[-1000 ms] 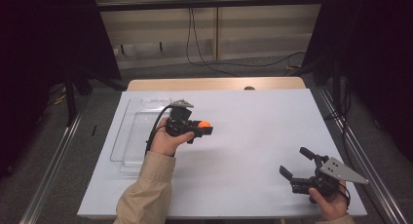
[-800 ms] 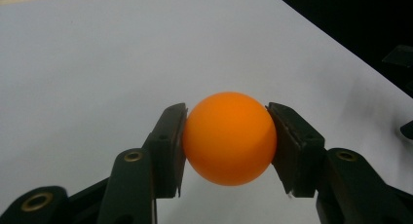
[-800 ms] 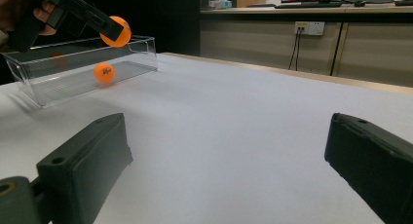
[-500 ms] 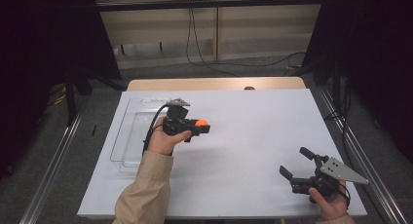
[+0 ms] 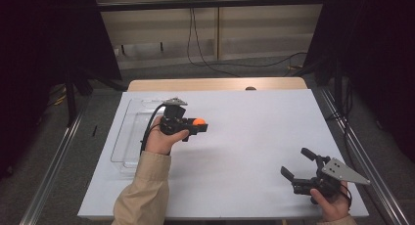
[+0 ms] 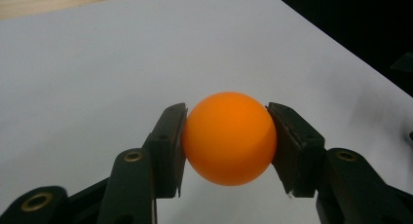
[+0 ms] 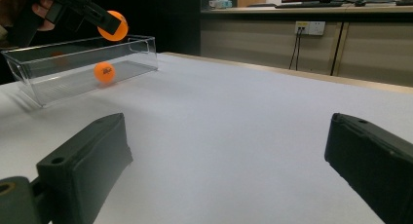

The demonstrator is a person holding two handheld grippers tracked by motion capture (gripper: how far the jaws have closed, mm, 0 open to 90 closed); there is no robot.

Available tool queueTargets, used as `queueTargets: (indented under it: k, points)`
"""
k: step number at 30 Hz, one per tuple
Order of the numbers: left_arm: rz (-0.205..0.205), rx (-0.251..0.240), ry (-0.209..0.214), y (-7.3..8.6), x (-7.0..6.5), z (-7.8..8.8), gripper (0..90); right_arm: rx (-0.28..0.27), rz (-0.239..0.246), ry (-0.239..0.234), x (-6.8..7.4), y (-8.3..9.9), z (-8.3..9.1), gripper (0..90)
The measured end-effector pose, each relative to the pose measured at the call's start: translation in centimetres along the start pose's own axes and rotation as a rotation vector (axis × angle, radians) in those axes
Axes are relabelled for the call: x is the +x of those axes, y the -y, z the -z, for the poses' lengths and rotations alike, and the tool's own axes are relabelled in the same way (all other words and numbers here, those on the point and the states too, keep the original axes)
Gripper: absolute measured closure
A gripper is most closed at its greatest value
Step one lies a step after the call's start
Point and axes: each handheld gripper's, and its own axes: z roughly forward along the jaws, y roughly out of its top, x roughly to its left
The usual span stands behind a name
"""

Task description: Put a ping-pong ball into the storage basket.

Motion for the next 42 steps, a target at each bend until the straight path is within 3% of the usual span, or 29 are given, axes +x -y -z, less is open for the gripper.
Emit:
queueTargets:
  k: [42]
  points:
    - [-0.003, -0.017, -0.052, 0.1, 1.0, 1.7, 50.9, -0.002, 0.000, 0.001, 0.0, 0.0, 0.0, 1.9]
